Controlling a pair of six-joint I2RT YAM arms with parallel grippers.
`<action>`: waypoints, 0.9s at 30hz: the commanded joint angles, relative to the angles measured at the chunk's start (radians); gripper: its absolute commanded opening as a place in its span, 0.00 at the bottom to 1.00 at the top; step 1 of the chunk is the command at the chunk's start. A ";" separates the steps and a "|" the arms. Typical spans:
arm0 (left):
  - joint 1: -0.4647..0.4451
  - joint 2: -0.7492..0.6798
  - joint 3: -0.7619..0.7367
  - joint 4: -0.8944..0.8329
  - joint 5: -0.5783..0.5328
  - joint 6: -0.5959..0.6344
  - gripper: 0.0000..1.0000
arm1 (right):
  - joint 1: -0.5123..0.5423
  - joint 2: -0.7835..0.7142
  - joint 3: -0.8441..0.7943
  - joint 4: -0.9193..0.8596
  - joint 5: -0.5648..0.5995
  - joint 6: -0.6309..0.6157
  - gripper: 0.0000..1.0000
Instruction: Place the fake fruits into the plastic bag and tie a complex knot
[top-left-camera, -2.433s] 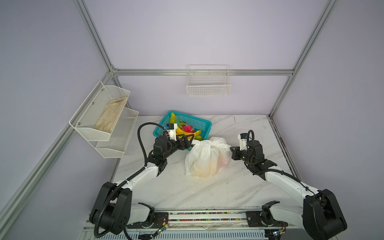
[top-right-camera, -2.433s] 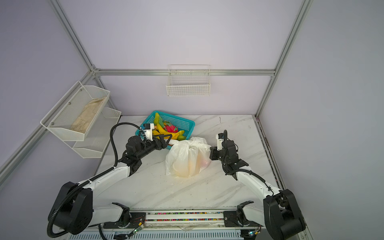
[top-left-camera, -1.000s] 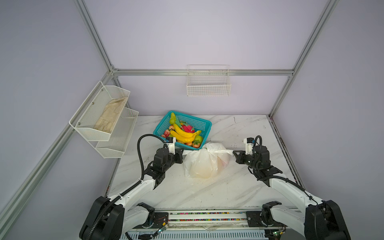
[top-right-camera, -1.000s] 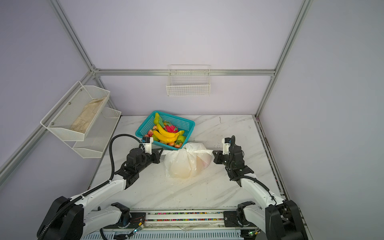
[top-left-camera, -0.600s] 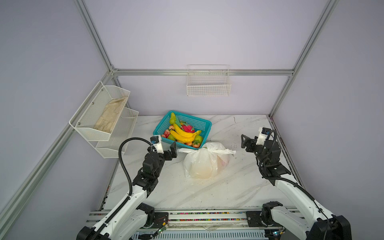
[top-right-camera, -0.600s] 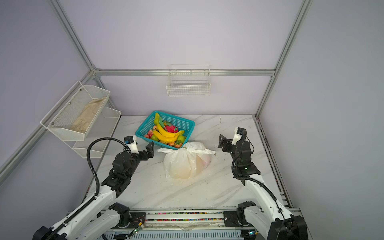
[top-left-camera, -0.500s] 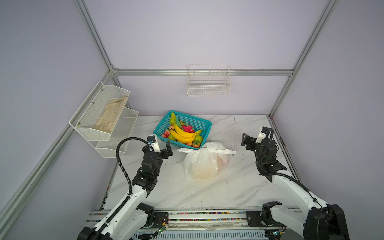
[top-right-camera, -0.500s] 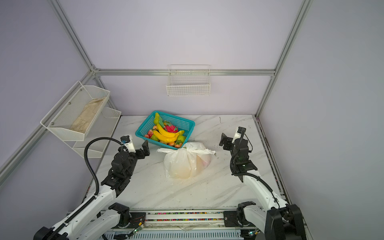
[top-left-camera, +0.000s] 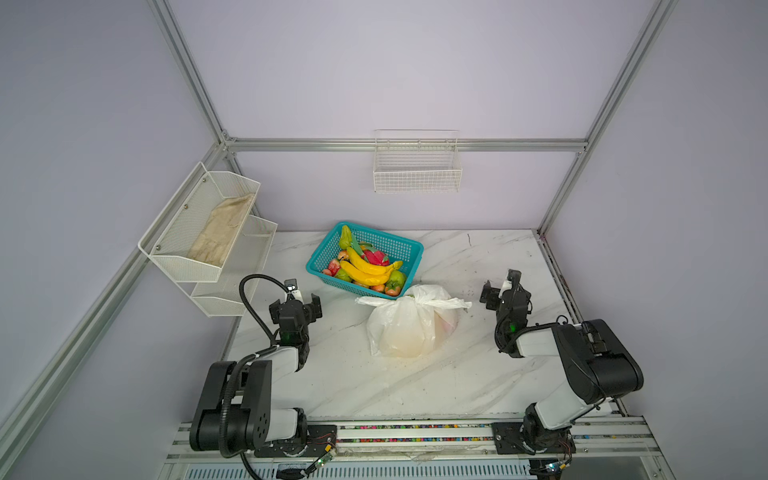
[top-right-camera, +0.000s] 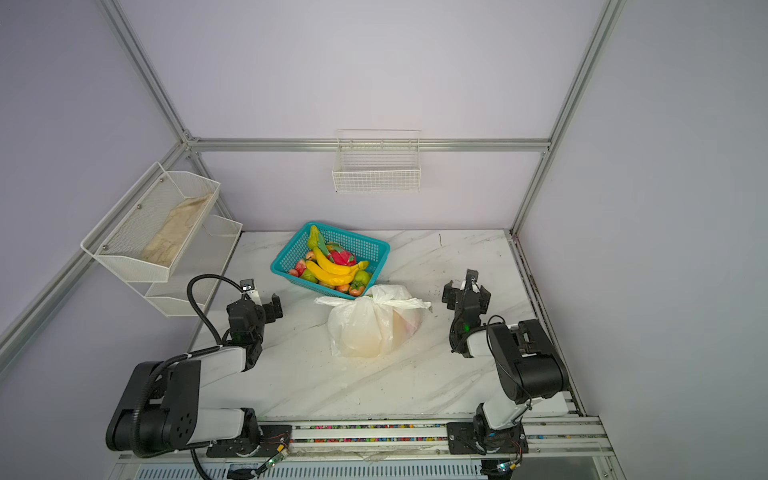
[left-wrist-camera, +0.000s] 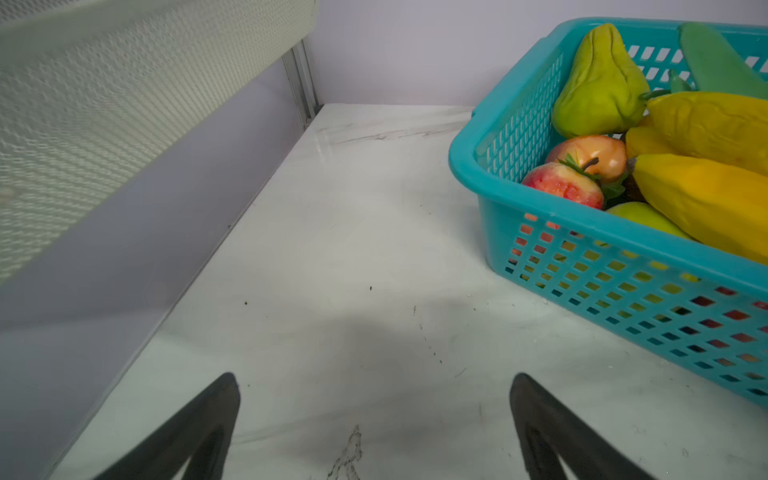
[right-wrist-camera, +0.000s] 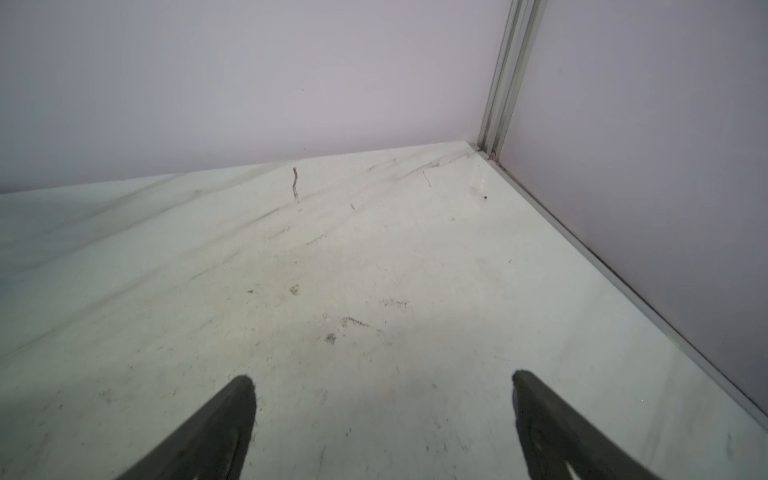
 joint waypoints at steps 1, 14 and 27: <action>0.026 0.095 -0.038 0.272 0.121 -0.037 1.00 | -0.038 0.073 -0.021 0.310 -0.078 -0.044 0.97; 0.010 0.174 0.004 0.285 0.140 0.023 1.00 | -0.058 0.140 0.019 0.290 -0.079 -0.026 0.97; 0.006 0.174 0.008 0.276 0.140 0.026 1.00 | -0.055 0.141 0.018 0.292 -0.067 -0.031 0.97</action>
